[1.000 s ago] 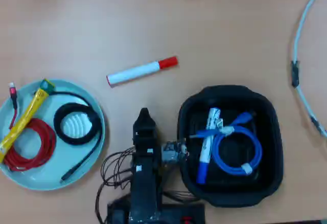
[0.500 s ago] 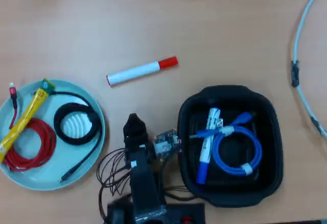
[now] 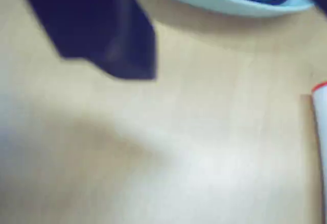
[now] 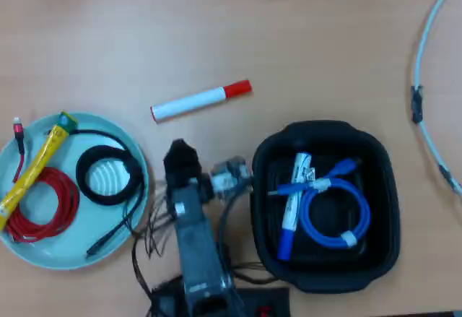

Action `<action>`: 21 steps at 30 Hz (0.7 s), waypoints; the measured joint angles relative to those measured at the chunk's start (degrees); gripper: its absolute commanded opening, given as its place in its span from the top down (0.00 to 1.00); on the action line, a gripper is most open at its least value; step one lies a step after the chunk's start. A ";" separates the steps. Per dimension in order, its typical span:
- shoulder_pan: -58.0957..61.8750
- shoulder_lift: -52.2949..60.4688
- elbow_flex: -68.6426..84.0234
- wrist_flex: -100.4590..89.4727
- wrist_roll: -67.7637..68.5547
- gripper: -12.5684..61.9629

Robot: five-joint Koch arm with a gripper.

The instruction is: Pick up the red pen and put it in the green bowl

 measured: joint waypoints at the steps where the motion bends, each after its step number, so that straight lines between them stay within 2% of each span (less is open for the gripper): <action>1: 0.00 -2.81 -2.90 0.97 0.00 0.27; 7: -0.97 -18.28 -24.43 11.87 0.00 0.27; 13: -1.67 -28.65 -42.28 24.08 -0.09 0.27; 21: -2.29 -40.61 -56.51 29.27 -0.09 0.27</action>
